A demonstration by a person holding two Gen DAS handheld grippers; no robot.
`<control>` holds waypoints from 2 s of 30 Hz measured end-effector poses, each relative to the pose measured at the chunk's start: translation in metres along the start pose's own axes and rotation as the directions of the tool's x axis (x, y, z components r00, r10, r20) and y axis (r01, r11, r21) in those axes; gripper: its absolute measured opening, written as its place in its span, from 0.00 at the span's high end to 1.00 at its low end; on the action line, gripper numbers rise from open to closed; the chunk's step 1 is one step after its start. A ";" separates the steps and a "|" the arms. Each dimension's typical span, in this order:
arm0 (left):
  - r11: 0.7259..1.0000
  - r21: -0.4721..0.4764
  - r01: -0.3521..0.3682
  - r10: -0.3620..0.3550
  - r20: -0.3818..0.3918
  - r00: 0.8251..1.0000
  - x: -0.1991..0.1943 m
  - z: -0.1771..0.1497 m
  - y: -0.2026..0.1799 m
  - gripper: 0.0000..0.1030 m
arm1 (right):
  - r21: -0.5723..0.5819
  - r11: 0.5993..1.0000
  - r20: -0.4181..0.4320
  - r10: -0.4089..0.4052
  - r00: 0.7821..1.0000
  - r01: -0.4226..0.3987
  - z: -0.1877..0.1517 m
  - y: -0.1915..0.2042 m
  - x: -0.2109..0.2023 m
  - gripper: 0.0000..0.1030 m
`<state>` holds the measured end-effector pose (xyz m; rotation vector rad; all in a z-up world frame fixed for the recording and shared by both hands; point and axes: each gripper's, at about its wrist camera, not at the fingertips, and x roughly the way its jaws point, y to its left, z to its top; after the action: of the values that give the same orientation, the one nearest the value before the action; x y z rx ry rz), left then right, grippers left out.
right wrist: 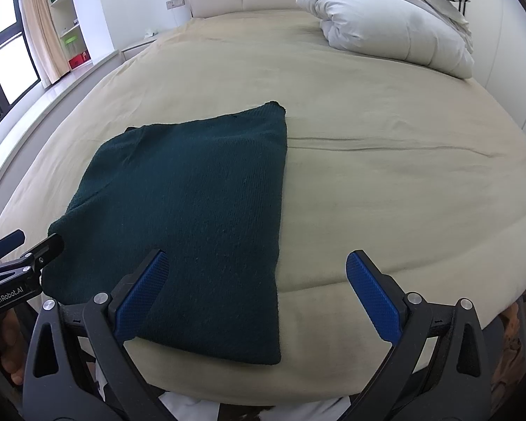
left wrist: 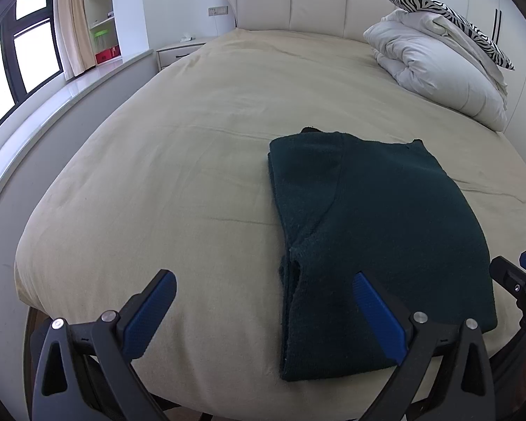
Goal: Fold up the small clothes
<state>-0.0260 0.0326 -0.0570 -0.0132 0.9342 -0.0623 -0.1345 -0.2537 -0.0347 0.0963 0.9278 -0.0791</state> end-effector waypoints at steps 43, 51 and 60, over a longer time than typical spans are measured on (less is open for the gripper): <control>1.000 0.000 -0.004 0.004 -0.005 1.000 0.002 -0.003 0.003 0.00 | 0.002 1.000 -0.011 0.013 1.000 -0.013 -0.001 0.000 0.002 0.00; 1.000 -0.004 -0.005 0.005 -0.007 1.000 0.001 -0.005 0.004 0.00 | 0.002 1.000 -0.011 0.014 1.000 -0.014 -0.001 0.000 0.002 0.00; 1.000 -0.003 -0.006 0.006 -0.007 1.000 0.001 -0.005 0.004 0.00 | 0.004 1.000 -0.013 0.017 1.000 -0.017 -0.001 -0.001 0.002 0.00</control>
<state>-0.0289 0.0364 -0.0609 -0.0129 0.9416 -0.0558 -0.1343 -0.2544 -0.0376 0.1083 0.9395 -0.0643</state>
